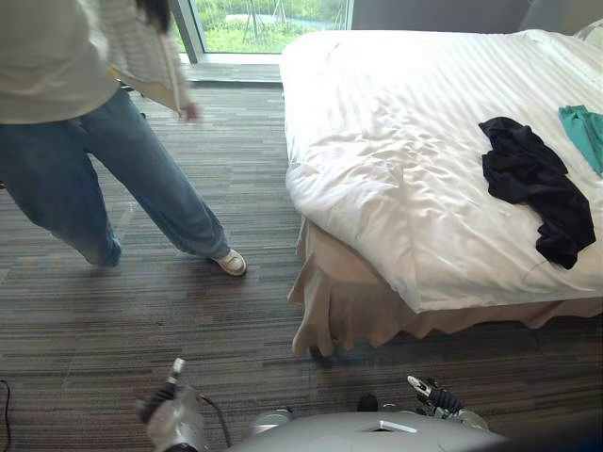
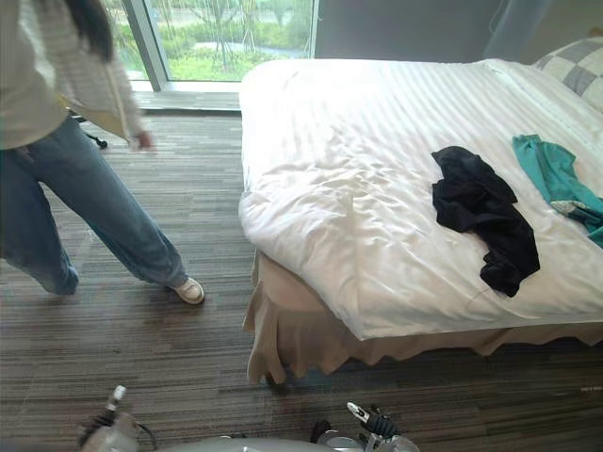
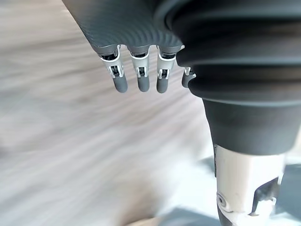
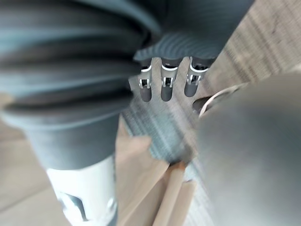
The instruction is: Tidy the bed and pick cloth on bed and put in laundry
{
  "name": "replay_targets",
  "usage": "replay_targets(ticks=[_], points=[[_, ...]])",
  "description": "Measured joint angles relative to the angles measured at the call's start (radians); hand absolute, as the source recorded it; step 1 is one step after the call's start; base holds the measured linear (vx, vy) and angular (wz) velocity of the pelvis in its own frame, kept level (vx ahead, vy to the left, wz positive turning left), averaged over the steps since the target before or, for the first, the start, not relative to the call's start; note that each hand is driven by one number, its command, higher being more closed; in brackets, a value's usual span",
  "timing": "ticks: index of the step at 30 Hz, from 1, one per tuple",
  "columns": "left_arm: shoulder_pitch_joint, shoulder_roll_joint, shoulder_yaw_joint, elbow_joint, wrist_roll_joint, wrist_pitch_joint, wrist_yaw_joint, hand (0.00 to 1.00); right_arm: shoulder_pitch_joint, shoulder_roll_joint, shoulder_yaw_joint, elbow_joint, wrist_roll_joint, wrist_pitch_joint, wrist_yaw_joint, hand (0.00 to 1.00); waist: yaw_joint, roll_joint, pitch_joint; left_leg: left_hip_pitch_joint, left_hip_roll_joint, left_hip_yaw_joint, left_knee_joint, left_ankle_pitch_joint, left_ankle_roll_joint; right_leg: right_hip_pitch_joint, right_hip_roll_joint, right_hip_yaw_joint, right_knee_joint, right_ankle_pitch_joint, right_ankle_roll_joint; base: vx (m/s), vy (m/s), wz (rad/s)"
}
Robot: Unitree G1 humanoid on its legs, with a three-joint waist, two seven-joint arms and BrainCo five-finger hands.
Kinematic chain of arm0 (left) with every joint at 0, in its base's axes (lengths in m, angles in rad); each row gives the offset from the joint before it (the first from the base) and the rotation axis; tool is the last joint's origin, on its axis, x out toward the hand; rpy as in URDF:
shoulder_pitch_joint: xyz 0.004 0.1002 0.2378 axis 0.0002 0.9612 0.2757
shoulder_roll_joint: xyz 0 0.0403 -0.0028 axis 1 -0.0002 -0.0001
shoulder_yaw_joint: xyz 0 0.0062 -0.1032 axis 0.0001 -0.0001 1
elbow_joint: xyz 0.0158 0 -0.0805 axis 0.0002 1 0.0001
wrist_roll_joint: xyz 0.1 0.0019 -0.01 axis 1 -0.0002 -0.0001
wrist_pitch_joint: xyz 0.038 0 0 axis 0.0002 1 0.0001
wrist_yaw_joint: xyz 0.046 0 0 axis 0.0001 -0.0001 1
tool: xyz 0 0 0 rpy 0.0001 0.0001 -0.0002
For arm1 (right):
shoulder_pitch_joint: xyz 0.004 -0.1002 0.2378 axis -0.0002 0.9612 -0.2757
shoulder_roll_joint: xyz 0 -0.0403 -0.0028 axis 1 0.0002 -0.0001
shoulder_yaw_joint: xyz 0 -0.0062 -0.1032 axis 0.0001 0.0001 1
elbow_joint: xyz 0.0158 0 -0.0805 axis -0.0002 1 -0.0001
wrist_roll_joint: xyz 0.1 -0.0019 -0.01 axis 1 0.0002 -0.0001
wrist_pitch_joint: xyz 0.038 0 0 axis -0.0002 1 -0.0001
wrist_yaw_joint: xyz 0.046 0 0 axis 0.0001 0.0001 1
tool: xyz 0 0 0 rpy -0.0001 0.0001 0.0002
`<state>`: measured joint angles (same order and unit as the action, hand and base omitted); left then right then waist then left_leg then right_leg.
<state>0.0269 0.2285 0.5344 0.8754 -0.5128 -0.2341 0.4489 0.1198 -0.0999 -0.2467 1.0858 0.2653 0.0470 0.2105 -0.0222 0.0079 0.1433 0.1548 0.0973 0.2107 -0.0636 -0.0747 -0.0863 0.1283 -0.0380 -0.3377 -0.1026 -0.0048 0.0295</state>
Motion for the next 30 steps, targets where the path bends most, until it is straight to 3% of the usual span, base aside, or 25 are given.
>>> replay_targets(ticks=[5,8,12,16,22,26,28,30], points=[[-0.107,0.093,0.014,-0.111,0.197,-0.042,0.037,0.00,0.040,-0.028,0.024,-0.011,0.028,-0.027,-0.017,0.00,-0.020,0.035,-0.013,0.003,0.009,0.003,0.005,0.005,0.000,-0.002,0.009,0.006,0.006,-0.002,-0.015,0.12,-0.012,-0.01],[-0.189,0.160,-0.055,-0.198,0.304,-0.051,0.028,0.00,0.044,-0.029,0.024,-0.021,0.039,-0.037,-0.019,0.00,-0.024,0.045,-0.012,0.006,0.009,0.029,0.015,0.000,-0.007,-0.003,0.009,0.025,0.006,-0.001,-0.015,0.10,0.028,-0.16],[-0.310,0.277,-0.206,-0.318,0.471,-0.053,-0.059,0.00,0.072,-0.023,0.023,-0.050,0.064,-0.044,-0.021,0.00,-0.029,0.043,-0.013,0.028,0.003,0.059,0.016,-0.005,-0.015,0.004,0.004,0.059,0.006,0.001,-0.013,0.04,0.029,-0.20],[-0.417,0.319,-0.359,-0.362,0.589,-0.031,-0.142,0.00,0.093,-0.018,0.018,-0.057,0.069,-0.043,-0.025,0.00,-0.051,0.044,-0.012,0.039,-0.008,0.093,0.021,-0.006,-0.015,0.000,-0.005,0.097,0.006,0.012,-0.009,-0.01,0.031,-0.30],[-0.592,0.340,-0.687,-0.359,0.704,0.093,-0.334,0.00,0.134,-0.010,-0.021,-0.090,0.065,-0.047,-0.031,0.00,-0.111,0.064,-0.001,0.031,-0.024,0.143,0.044,-0.006,-0.014,-0.030,-0.017,0.162,0.007,0.026,-0.004,-0.06,-0.011,-0.30],[-0.733,0.331,-0.836,-0.340,0.803,0.164,-0.366,0.00,0.131,-0.025,-0.030,-0.127,0.065,-0.049,-0.034,0.00,-0.144,0.106,0.026,-0.038,-0.025,0.165,0.049,0.004,0.002,-0.118,-0.016,0.179,0.024,0.043,-0.013,-0.13,-0.043,-0.19],[-0.820,0.310,-0.905,-0.297,0.847,0.228,-0.379,0.00,0.128,-0.051,-0.064,-0.150,0.066,-0.053,-0.018,0.00,-0.176,0.142,0.075,-0.069,-0.022,0.168,0.048,0.013,0.015,-0.189,-0.016,0.197,0.098,0.015,-0.017,-0.20,-0.056,-0.19],[-0.883,0.296,-0.922,-0.256,0.864,0.276,-0.379,0.00,0.109,-0.072,-0.064,-0.167,0.077,-0.056,-0.007,0.00,-0.190,0.146,0.124,-0.079,-0.021,0.180,0.047,0.015,0.018,-0.242,-0.014,0.219,0.166,-0.010,-0.015,-0.14,-0.042,-0.26]])
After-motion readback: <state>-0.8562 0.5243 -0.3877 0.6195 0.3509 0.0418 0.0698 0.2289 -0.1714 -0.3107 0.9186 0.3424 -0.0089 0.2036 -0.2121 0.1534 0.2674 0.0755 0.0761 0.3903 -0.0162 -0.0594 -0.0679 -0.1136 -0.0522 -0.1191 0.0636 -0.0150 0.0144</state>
